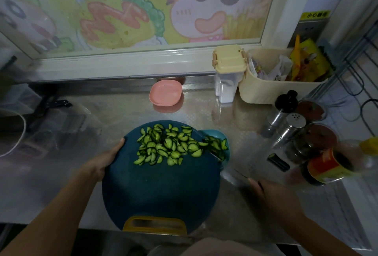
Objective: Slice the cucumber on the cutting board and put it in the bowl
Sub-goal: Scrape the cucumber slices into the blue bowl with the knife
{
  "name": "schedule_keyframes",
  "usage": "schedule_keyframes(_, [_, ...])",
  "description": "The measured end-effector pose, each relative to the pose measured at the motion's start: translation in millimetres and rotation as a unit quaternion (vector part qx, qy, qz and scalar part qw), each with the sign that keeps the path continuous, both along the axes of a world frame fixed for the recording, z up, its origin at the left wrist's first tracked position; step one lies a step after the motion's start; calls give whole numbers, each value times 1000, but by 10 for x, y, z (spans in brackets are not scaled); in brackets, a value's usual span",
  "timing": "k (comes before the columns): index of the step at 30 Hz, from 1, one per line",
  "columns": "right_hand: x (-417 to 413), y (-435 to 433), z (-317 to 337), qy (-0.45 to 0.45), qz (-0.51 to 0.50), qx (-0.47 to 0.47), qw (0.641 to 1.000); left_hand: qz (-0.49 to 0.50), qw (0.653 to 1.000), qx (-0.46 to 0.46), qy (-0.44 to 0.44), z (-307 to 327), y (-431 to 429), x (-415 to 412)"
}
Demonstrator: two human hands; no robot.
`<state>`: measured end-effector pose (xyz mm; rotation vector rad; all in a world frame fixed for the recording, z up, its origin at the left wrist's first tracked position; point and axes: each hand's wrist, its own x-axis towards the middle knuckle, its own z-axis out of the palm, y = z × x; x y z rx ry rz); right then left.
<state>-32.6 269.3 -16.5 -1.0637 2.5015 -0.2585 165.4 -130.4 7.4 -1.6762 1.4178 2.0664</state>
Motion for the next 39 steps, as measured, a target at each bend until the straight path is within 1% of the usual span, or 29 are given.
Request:
schedule_keyframes(6, [-190,-40,92,0,43,71,997,1,1000,-12,-7,70,-66,82])
schedule_keyframes(11, [-145,-49,117,-32,-24,2,999,12,1000,-23,-8,138,-93,151])
schedule_keyframes(15, [43,-142,37,-2,18,-58,998,9,999,-49,-15,166,-72,154])
schedule_keyframes(18, [158,-273,64,-40,19,-25,999,1,999,-46,-18,191,-45,133])
schedule_keyframes(20, [222,-338,66,-43,6,-29,999,-9,999,-43,-11,201,-9,118])
schedule_keyframes(25, [277,-344,29,-10,-24,-24,999,-9,999,-33,8,187,-4,156])
schedule_keyframes(28, [272,-333,45,-21,-36,-19,999,-12,999,-40,6,175,-33,147])
schedule_keyframes(33, [241,-225,9,-21,-67,-53,996,-20,999,-31,2,166,-22,96])
schedule_keyframes(35, [191,-196,0,12,-79,-32,996,-24,999,-24,-2,156,-56,104])
schedule_keyframes(39, [96,-132,116,21,-44,8,999,-18,999,-24,-12,188,-83,115])
